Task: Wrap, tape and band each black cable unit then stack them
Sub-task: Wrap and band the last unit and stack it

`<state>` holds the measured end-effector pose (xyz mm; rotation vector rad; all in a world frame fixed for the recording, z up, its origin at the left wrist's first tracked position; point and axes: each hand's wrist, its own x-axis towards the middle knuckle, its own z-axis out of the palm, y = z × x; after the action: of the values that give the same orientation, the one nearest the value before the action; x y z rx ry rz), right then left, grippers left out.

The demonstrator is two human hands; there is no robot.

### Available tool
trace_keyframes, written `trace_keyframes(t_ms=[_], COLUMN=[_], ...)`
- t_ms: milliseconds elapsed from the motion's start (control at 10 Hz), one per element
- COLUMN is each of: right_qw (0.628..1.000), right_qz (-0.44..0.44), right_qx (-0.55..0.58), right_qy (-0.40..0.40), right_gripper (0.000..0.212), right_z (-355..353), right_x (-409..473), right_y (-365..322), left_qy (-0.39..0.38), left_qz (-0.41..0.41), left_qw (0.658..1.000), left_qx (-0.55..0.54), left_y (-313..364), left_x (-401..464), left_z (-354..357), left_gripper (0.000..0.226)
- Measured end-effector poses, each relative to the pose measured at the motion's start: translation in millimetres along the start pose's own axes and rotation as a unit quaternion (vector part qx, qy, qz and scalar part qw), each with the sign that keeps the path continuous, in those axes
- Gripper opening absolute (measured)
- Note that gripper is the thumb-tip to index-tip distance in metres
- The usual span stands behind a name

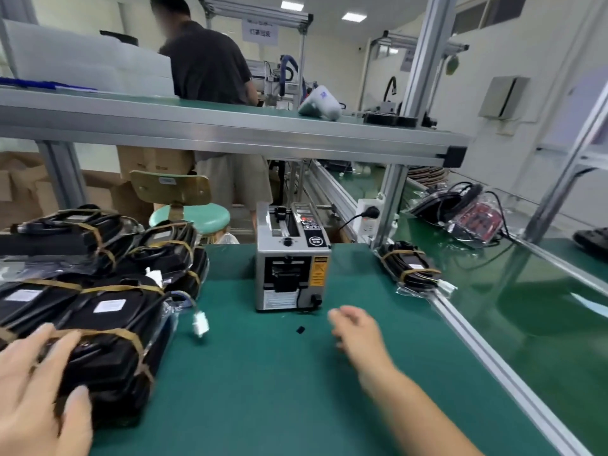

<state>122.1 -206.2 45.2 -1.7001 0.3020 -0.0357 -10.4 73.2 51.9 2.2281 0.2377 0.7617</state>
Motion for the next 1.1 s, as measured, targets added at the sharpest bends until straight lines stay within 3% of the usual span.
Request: trace_keyframes(t_ms=[100, 200, 300, 400, 500, 700, 900, 1000, 1100], right_qw=[0.978, 0.954, 0.933, 0.925, 0.912, 0.902, 0.871, 0.875, 0.931], right_qz=[0.066, 0.125, 0.183, 0.195, 0.195, 0.187, 0.171, 0.130, 0.030], right_qx=[0.114, 0.178, 0.223, 0.254, 0.298, 0.300, 0.358, 0.319, 0.185], right_qy=[0.161, 0.206, 0.215, 0.206, 0.202, 0.248, 0.289, 0.341, 0.314], right_gripper=[0.026, 0.035, 0.060, 0.069, 0.061, 0.049, 0.043, 0.049, 0.051], right_z=[-71.3, -103.1, -125.3, -129.5, -126.1, -116.0, -119.9, -133.3, -163.9], right_x=[70.4, 107.2, 145.6, 168.0, 193.2, 226.2, 210.9, 183.7, 114.8], right_y=[-3.9, -6.8, -8.0, -8.9, -14.6, -14.7, -26.9, -32.6, -40.2], left_qy=[0.002, -0.021, -0.094, -0.167, -0.180, -0.115, -0.086, -0.113, -0.192], left_qz=[0.215, 0.263, 0.228, 0.125, 0.096, 0.189, 0.201, 0.196, 0.166], left_qw=[0.977, 0.964, 0.968, 0.977, 0.978, 0.975, 0.976, 0.974, 0.967], left_qx=[0.013, 0.034, 0.040, 0.044, 0.049, 0.022, 0.021, 0.003, -0.013], left_y=[42.2, 52.8, 49.9, 45.6, 37.1, 37.0, 28.3, 24.8, 23.3], left_x=[-4.4, -6.2, -20.7, -16.8, -14.3, -13.0, -17.6, -16.1, -10.4], left_z=[42.0, 65.2, 109.8, 120.1, 126.2, 135.1, 149.8, 147.7, 135.8], left_gripper=[0.047, 0.043, 0.041, 0.064, 0.063, 0.025, 0.028, 0.028, 0.035])
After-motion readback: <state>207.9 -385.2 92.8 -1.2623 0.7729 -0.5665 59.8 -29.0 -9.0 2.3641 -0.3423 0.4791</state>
